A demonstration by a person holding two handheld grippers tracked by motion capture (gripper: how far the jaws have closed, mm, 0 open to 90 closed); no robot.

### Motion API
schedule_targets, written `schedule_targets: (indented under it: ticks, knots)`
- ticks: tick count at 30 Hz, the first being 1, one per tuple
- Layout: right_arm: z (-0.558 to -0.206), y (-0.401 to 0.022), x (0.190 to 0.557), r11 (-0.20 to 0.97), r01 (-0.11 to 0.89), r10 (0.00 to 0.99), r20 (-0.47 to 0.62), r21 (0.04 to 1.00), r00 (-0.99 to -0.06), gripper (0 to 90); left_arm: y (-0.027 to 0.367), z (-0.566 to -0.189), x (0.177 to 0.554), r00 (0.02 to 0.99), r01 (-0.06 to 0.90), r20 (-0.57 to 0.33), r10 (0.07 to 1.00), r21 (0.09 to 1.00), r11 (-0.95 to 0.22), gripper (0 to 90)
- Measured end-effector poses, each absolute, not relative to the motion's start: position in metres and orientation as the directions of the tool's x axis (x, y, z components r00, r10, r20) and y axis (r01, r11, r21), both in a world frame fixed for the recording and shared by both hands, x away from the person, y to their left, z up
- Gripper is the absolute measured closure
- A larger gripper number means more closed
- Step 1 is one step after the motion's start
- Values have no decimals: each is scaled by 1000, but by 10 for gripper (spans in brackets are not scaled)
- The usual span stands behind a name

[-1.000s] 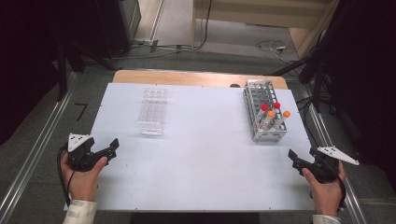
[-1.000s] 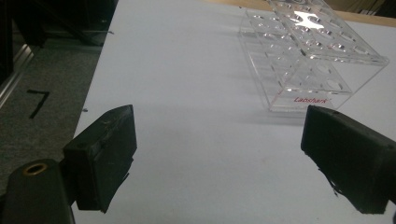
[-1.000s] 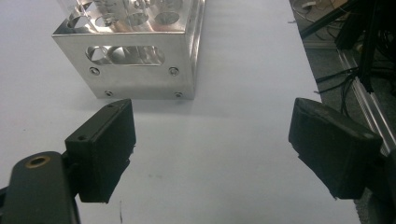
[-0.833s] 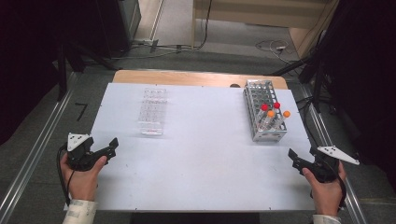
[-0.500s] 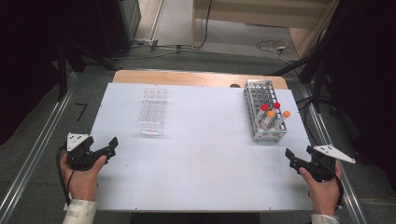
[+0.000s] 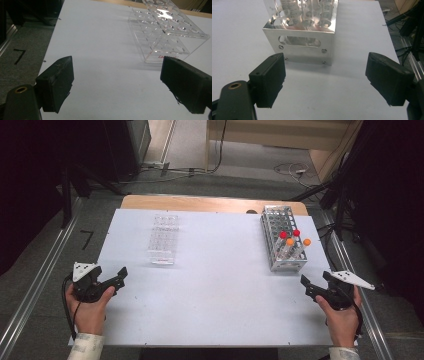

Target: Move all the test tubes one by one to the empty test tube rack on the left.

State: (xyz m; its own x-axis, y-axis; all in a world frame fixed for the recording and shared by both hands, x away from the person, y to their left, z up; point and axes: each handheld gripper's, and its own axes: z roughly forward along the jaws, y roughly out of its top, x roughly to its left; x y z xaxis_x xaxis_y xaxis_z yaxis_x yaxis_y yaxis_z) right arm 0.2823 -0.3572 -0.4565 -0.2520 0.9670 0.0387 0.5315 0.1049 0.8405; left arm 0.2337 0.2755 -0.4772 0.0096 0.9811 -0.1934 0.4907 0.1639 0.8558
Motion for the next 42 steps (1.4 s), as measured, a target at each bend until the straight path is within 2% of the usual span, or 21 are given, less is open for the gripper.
schedule_targets:
  ticks: [15,27,35,42]
  knots:
    - [-449,-348,300,116,504,964,24,856,-263,205,274,-476,234,-5,478,-188,982,863,167,130]
    - [-449,-343,316,119,489,965,16,864,-262,302,273,-476,234,-4,471,-188,982,866,168,131]
    - [-448,-331,328,151,467,960,-16,871,-280,424,273,-476,234,-2,473,-189,982,865,168,132]
    - [-450,-324,337,171,461,954,-30,871,-298,604,274,-476,234,-7,473,-189,982,865,169,134]
